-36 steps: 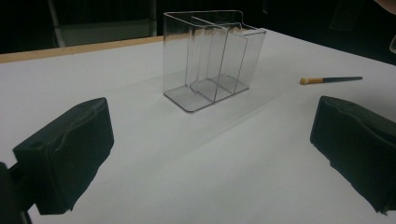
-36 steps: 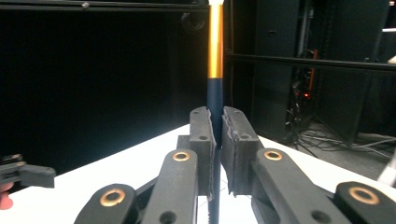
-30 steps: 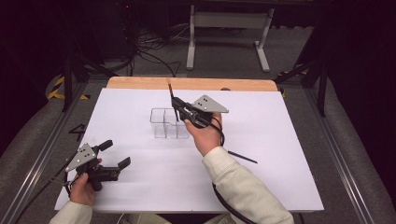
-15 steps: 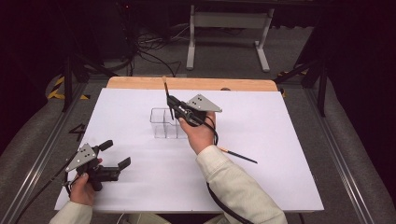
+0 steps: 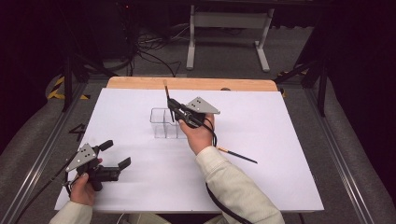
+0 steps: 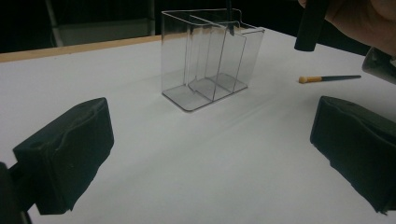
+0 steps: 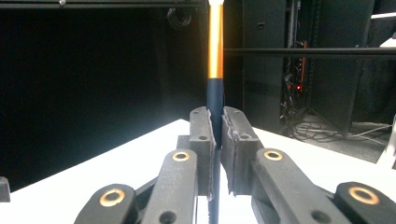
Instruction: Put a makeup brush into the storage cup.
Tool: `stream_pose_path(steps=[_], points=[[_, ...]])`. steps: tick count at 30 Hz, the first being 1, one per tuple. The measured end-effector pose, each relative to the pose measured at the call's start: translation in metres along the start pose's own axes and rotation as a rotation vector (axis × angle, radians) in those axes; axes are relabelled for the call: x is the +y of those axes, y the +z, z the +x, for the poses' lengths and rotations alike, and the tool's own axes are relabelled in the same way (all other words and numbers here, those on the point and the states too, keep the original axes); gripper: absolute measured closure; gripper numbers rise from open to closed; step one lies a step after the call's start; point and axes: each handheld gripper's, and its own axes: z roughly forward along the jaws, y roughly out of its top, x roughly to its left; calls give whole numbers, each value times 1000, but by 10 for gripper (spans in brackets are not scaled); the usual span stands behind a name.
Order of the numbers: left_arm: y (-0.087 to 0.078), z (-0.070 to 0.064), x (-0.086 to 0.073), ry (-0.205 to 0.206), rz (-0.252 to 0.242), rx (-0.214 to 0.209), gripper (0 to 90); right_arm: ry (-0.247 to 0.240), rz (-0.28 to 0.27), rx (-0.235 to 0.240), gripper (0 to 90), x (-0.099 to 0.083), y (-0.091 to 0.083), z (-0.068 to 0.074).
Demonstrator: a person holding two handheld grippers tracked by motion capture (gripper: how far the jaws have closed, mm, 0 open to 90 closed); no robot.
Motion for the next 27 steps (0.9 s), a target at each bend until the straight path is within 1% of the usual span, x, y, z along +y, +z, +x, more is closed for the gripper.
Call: stream_pose_path(steps=[2, 15, 27], points=[[0, 0, 0, 0, 0, 0, 2, 6, 7, -1, 830, -2, 0, 1], [0, 0, 0, -1, 3, -4, 2, 10, 54, -3, 828, -18, 1, 0], [1, 0, 0, 0, 10, -7, 2, 22, 80, -5, 828, -22, -1, -1]])
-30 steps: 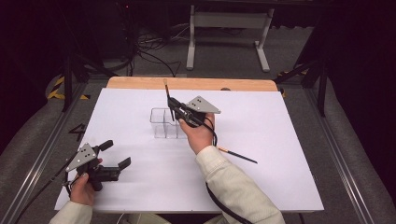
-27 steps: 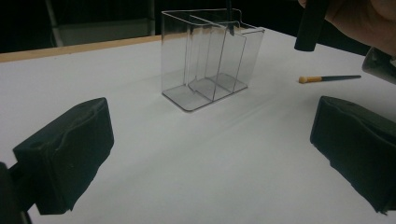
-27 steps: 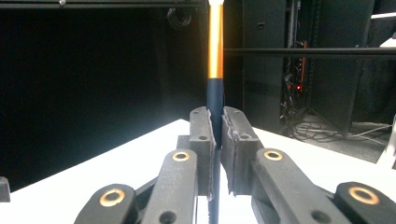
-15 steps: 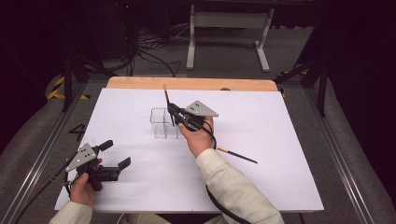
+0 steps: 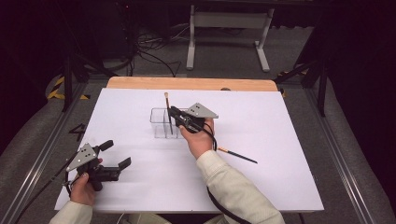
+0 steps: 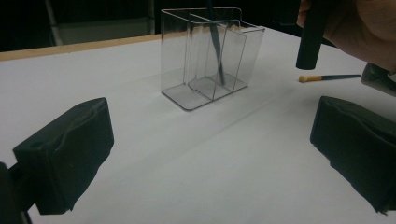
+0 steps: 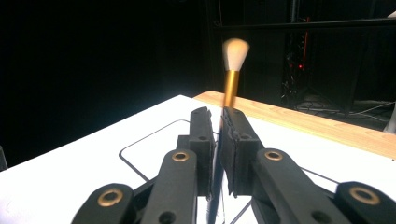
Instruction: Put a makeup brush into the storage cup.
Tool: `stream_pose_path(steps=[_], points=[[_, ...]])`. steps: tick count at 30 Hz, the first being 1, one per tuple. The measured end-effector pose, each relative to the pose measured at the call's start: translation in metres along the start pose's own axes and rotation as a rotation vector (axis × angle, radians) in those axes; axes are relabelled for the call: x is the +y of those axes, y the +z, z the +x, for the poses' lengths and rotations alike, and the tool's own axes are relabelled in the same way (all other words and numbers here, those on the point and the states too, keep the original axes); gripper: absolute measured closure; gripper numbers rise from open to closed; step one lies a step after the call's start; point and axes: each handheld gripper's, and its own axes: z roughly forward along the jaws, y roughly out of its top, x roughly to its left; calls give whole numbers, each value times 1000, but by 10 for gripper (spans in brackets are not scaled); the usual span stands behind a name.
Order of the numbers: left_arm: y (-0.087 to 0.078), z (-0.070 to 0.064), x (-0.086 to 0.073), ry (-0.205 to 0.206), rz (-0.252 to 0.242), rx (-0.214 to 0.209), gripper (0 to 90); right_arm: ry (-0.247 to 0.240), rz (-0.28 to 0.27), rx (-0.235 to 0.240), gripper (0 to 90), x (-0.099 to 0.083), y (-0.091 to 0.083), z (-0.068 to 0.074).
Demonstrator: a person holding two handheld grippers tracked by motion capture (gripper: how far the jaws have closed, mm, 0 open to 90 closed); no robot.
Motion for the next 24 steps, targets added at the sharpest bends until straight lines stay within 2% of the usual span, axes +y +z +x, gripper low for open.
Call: stream_pose_path(steps=[2, 6, 11, 15, 17, 19, 20, 24], points=[[0, 0, 0, -1, -3, 2, 2, 6, 3, 5, 773, 0, -1, 0], [0, 1, 0, 1, -7, 2, 2, 19, 4, -21, 424, 6, -6, -1], [2, 1, 1, 5, -3, -4, 1, 7, 15, 8, 276, 21, -23, -8], [4, 1, 2, 6, -2, -3, 2, -5, 27, 29, 242, 29, -36, -13], [4, 1, 2, 3, 0, -4, 2, -23, 25, 30, 234, 36, -50, -18], [5, 2, 3, 6, 0, -6, 2, -28, 24, 27, 232, 37, -55, -19], [6, 2, 3, 12, 3, -8, 2, -36, 23, 22, 216, 40, -64, -22], [8, 1, 4, 10, 1, -10, 2, -57, 26, 8, 210, 43, -81, -29]])
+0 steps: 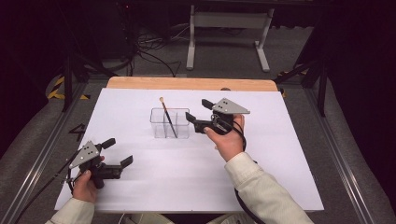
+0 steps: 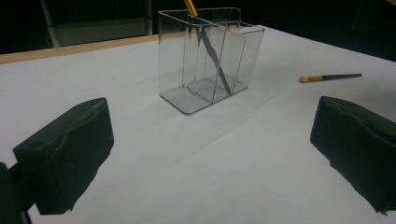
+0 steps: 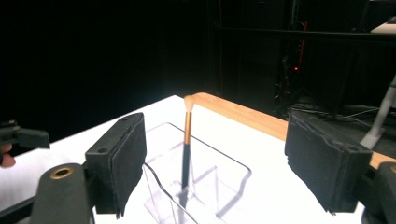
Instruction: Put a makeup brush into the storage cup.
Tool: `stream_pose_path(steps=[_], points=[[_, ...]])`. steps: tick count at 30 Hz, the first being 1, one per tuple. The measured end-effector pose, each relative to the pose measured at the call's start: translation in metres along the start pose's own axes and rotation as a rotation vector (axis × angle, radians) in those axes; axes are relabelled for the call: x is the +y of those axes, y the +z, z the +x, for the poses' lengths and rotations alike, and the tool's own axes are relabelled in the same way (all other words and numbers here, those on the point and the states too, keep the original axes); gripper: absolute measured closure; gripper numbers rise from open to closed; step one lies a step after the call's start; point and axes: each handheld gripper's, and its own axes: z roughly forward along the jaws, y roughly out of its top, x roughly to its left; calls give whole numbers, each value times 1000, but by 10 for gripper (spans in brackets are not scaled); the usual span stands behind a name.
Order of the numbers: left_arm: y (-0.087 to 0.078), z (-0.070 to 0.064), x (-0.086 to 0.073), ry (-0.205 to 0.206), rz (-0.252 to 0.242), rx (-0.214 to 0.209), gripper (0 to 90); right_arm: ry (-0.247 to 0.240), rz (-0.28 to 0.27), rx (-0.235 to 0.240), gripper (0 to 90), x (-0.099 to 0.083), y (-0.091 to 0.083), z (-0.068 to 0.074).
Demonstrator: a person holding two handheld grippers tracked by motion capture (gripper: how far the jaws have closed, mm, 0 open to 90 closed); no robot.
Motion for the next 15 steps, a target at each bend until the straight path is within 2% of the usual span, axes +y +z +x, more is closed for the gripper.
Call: stream_pose_path(steps=[1, 3, 4, 11, 15], points=[[0, 0, 0, 0, 0, 0, 2, 0, 0, 0, 210, 0, 0, 0], [0, 0, 0, 0, 3, 1, 2, -8, 3, -7, 206, 2, -13, -4], [0, 0, 0, 0, 3, 1, 2, -8, 3, -7, 206, 2, -13, -4], [1, 0, 1, 3, 4, -2, 2, -20, 24, -10, 188, 11, -46, -15], [0, -1, 0, 7, 11, 4, 2, -24, 42, -5, 181, 15, -56, -18]])
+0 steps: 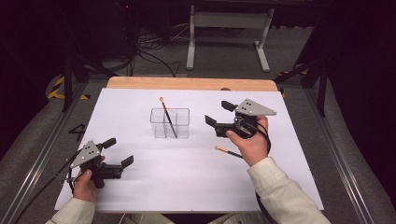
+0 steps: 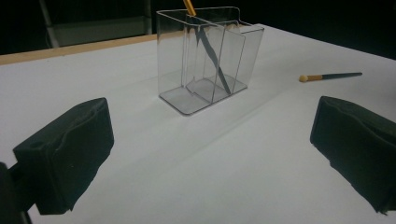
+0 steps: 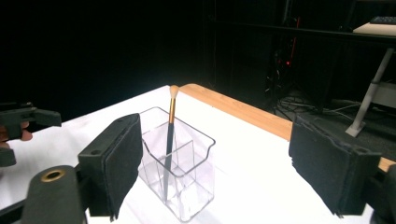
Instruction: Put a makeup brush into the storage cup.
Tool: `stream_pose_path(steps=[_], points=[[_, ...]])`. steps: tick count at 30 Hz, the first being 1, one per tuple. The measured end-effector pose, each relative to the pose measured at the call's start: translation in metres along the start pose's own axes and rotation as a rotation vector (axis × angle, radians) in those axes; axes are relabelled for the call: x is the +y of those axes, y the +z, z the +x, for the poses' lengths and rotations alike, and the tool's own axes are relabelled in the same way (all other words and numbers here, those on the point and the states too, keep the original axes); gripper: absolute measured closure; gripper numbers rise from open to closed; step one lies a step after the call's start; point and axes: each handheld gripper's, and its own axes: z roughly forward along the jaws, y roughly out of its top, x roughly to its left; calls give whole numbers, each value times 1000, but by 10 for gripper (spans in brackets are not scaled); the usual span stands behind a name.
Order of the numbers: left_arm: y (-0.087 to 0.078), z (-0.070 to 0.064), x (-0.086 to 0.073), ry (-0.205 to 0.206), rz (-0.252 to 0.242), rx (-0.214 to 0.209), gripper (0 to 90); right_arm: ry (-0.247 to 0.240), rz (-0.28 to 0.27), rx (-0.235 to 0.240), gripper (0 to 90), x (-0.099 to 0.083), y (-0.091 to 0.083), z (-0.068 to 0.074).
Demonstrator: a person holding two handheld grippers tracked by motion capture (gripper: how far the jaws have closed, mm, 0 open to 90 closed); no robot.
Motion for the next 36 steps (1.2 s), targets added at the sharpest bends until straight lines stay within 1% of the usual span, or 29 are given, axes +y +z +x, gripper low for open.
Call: stream_pose_path(steps=[1, 3, 4, 7, 8, 9, 10, 11, 12, 13, 14, 15, 16, 19, 20, 22, 23, 30, 34, 36], points=[[-1, 1, 0, 0, 1, -2, 2, -8, 16, 2, 182, 2, -4, -2], [-1, 1, 0, -5, -3, 0, 2, -21, 27, 1, 189, 3, -7, -3], [-1, 1, 0, -6, -6, 3, 2, -28, 46, 12, 189, 5, -10, -5], [-1, 1, 0, -2, 1, 0, 2, -25, 94, 22, 174, 8, -15, -8], [-1, 1, 0, -2, 0, 0, 2, -25, 94, 22, 174, 8, -15, -8], [-1, 1, 0, -3, -1, 1, 2, -19, 138, 37, 144, 9, -17, -11], [-1, 1, 0, -4, -2, 1, 2, -19, 161, 43, 125, 9, -17, -12], [-1, 1, 0, -4, -2, 0, 2, -19, 161, 43, 125, 9, -17, -12], [-1, 1, 0, -2, -1, 0, 2, -24, 199, 47, 119, 10, -19, -14], [-1, 1, 0, -3, -1, 0, 2, -22, 214, 49, 119, 10, -20, -15], [-1, 1, 0, -2, -2, -1, 2, -22, 214, 49, 119, 10, -20, -15], [0, 1, 0, -2, 0, -1, 2, -21, 249, 60, 119, 11, -21, -17], [0, 1, 0, -1, 2, -2, 2, -21, 249, 60, 119, 11, -21, -17], [0, 1, 0, -3, 3, -4, 2, -43, 321, 69, 124, 12, -21, -19], [0, 1, 0, -3, 3, -3, 2, -55, 353, 84, 125, 13, -21, -20], [0, 1, 0, -1, 4, -2, 2, -68, 379, 95, 156, 14, -20, -20], [0, 1, 0, -1, 4, -2, 2, -76, 406, 104, 157, 14, -19, -21], [-1, 1, 0, -2, 5, -2, 2, -113, 548, 103, 180, 15, -15, -23], [-1, 1, 0, -1, 6, -3, 2, -120, 600, 97, 194, 15, -14, -25], [-1, 1, -1, -1, 6, -3, 2, -130, 630, 104, 199, 15, -13, -27]])
